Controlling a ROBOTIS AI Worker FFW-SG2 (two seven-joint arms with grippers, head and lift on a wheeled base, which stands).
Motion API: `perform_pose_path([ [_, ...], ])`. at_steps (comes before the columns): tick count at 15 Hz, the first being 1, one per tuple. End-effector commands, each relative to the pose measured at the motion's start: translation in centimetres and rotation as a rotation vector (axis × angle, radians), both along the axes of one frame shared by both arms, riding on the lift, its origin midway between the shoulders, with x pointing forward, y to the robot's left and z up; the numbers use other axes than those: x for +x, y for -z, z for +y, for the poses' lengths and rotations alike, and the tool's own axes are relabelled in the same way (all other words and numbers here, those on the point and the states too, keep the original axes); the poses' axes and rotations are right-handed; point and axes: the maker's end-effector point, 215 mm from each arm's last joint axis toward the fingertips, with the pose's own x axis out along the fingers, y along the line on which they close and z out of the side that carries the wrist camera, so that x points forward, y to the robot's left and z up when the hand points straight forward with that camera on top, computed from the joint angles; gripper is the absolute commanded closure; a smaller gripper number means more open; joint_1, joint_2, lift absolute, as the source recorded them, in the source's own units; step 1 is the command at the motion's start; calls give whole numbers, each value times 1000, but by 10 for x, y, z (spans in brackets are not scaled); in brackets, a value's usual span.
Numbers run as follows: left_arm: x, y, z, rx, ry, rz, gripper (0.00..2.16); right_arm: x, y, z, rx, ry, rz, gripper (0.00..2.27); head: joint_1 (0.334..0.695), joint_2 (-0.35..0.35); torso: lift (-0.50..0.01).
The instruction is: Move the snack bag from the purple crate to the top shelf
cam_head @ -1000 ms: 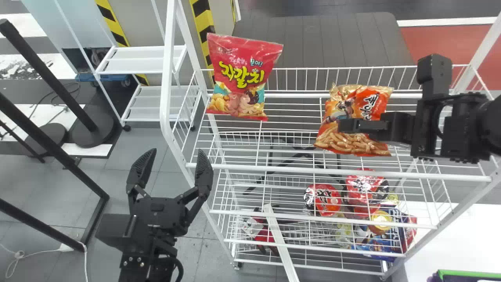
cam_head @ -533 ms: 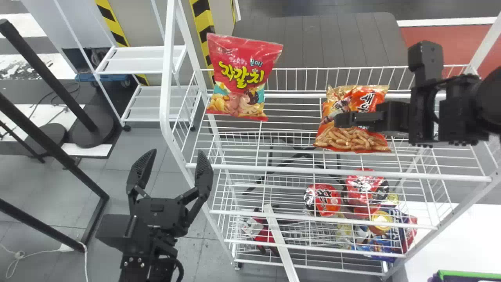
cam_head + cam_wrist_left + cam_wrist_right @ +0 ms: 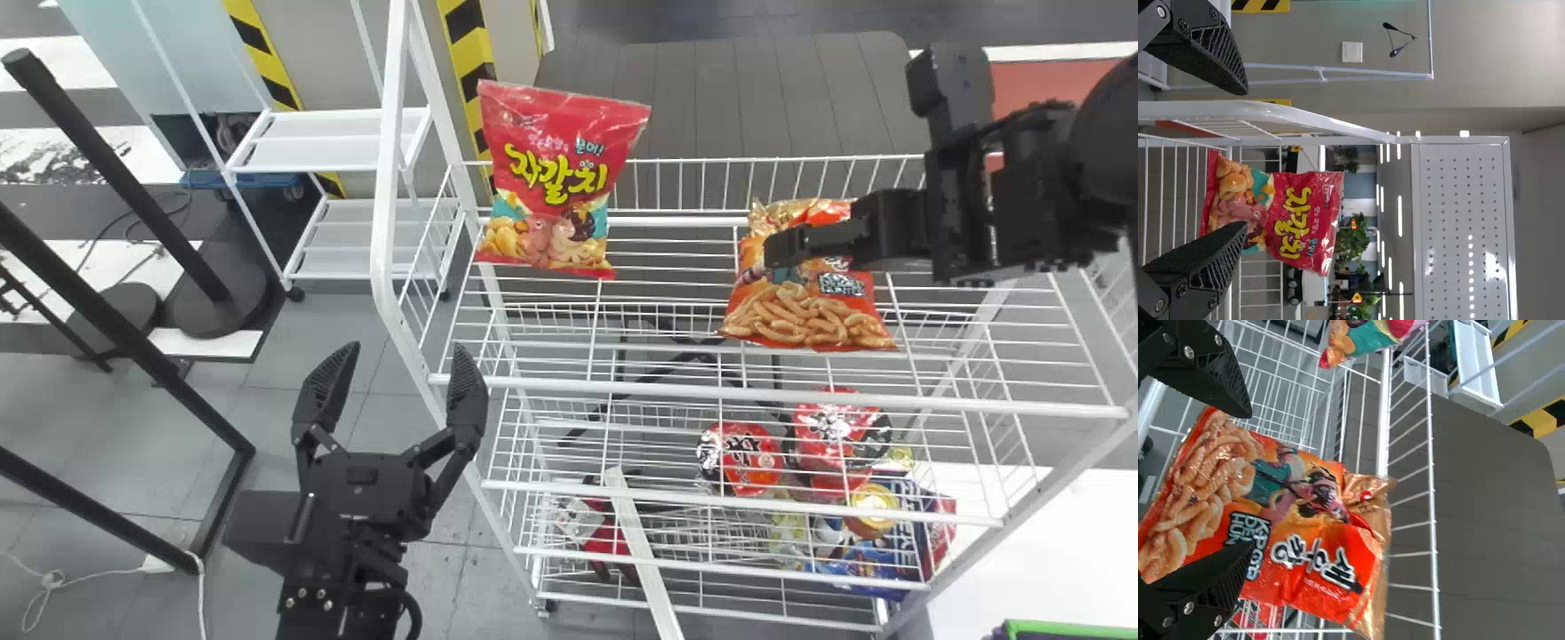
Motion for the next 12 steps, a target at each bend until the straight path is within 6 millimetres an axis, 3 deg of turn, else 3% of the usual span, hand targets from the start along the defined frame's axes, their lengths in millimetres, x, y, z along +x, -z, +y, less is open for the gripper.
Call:
perform_pose_path([
  [1,0,-1,0,1,1,-3,124,1,3,1,-13,-5,12,147,695,142,0],
  [8,0,-1,2,3,-4,-4,124,9,11,-7,-67,8,44,147,695,135,0],
  [12,1,-1,3,4,-3,-7,124,-11,38,-3,-60,-2,94,151,695,135,0],
])
